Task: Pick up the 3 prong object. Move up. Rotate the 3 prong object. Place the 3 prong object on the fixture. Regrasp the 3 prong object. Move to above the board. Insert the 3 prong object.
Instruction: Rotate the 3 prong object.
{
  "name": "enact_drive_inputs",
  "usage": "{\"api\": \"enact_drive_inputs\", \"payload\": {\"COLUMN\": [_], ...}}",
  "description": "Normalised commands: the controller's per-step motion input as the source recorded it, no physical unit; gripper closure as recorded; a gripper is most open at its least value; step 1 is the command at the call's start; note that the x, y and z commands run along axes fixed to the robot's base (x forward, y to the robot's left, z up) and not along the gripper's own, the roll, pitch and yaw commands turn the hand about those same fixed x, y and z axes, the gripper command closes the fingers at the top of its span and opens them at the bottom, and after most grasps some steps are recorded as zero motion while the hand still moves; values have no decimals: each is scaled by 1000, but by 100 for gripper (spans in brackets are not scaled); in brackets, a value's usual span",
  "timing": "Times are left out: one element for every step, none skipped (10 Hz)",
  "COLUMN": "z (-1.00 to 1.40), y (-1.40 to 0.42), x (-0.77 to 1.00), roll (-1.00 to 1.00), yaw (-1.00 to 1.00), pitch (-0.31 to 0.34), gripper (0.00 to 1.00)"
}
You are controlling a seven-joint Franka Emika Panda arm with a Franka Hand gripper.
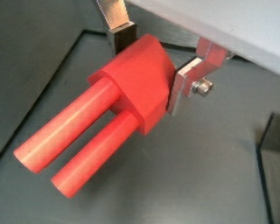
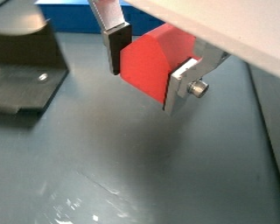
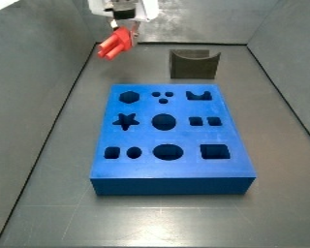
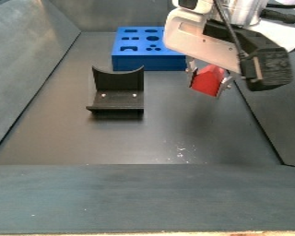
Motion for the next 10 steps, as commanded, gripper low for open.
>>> {"api": "enact_drive_inputs", "payload": {"z": [32,31,31,31,31,31,31,31,31,31], "y": [15,15,15,15,15,15,15,15,15,16], "x": [-10,-10,-10,-10,-10,-10,-10,-10,-10,-10], "roll": [1,1,1,1,1,1,1,1,1,1], "yaw": [-1000,-1000,-1000,-1000,-1000,-1000,-1000,-1000,-1000,-1000], "pitch": [-3,-3,-3,-3,-3,-4,-4,-4,-4,-4], "gripper": [100,100,100,100,100,100,100,100,100,100]}}
